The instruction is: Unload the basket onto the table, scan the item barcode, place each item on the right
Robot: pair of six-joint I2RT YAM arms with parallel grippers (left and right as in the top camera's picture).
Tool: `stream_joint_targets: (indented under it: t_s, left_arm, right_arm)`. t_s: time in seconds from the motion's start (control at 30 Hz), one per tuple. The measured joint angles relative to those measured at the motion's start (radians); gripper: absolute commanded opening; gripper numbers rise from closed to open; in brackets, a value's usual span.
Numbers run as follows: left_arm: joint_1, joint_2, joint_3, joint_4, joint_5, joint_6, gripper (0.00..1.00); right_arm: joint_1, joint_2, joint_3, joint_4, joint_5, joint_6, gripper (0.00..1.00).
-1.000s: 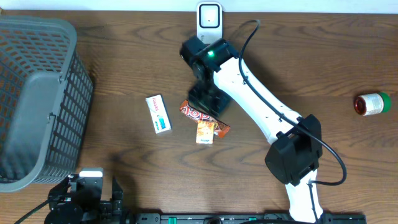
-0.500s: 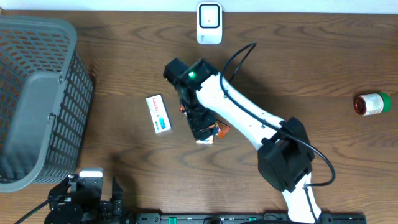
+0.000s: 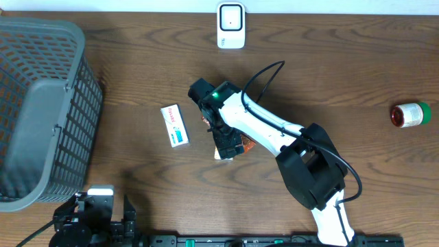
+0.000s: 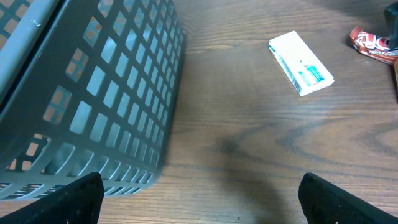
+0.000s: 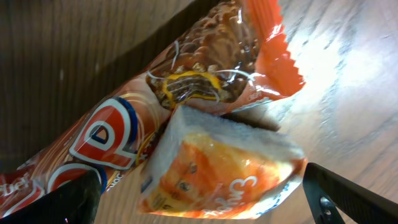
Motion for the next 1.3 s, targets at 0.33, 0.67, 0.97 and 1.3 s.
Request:
stream_joint_targets:
  t_s: [0.33, 0.67, 0.97, 1.3]
  left_arm:
    - [0.000, 0.000, 0.000, 0.000, 0.000, 0.000, 0.99]
    - [0.000, 0.000, 0.000, 0.000, 0.000, 0.000, 0.99]
    - [0.000, 0.000, 0.000, 0.000, 0.000, 0.000, 0.99]
    - [0.000, 0.000, 0.000, 0.000, 0.000, 0.000, 0.99]
  right_arm:
    - [0.034, 0.000, -0.005, -0.024, 0.040, -0.001, 0.36]
    - [0.043, 0.000, -0.013, 0.156, 0.190, -0.554, 0.47]
    - [0.043, 0.000, -0.013, 0.154, 0.221, -1.458, 0.99]
    - [0.043, -0.077, 0.138, -0.141, 0.179, -0.953, 0.99]
